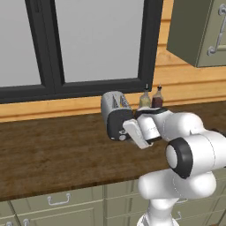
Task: Start the toaster. Once the lever pops up, take the bread to the plate on the dining counter.
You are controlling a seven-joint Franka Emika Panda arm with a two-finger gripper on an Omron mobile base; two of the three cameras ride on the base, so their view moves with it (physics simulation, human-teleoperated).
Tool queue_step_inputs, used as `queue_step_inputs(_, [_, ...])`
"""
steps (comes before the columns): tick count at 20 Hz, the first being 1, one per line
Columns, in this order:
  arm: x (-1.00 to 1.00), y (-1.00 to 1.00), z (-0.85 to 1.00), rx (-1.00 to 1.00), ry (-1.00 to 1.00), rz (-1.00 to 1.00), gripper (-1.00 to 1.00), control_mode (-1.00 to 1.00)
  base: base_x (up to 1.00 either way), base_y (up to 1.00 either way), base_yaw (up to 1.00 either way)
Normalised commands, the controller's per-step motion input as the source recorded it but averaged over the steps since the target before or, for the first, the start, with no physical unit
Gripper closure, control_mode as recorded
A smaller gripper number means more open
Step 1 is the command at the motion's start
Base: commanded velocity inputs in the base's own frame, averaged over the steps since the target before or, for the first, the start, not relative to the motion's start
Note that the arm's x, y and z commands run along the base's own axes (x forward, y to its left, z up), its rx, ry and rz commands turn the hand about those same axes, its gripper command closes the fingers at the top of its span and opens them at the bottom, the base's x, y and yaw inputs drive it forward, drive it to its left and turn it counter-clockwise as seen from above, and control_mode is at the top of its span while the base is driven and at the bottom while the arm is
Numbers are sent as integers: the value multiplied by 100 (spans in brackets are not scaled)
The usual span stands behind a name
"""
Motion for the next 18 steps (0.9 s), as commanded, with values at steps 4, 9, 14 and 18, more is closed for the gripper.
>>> queue_step_inputs(4, [-8,-11,1,0,0,-2,-100,-100,0,0,0])
queue_step_inputs(9, [-28,-30,95,7,-5,-1,-100,-100,0,0,0])
queue_step_inputs(14, [-15,-32,100,14,7,-1,-100,-100,0,0,0])
queue_step_inputs(18, [0,-41,100,32,21,0,-100,-100,0,0,0])
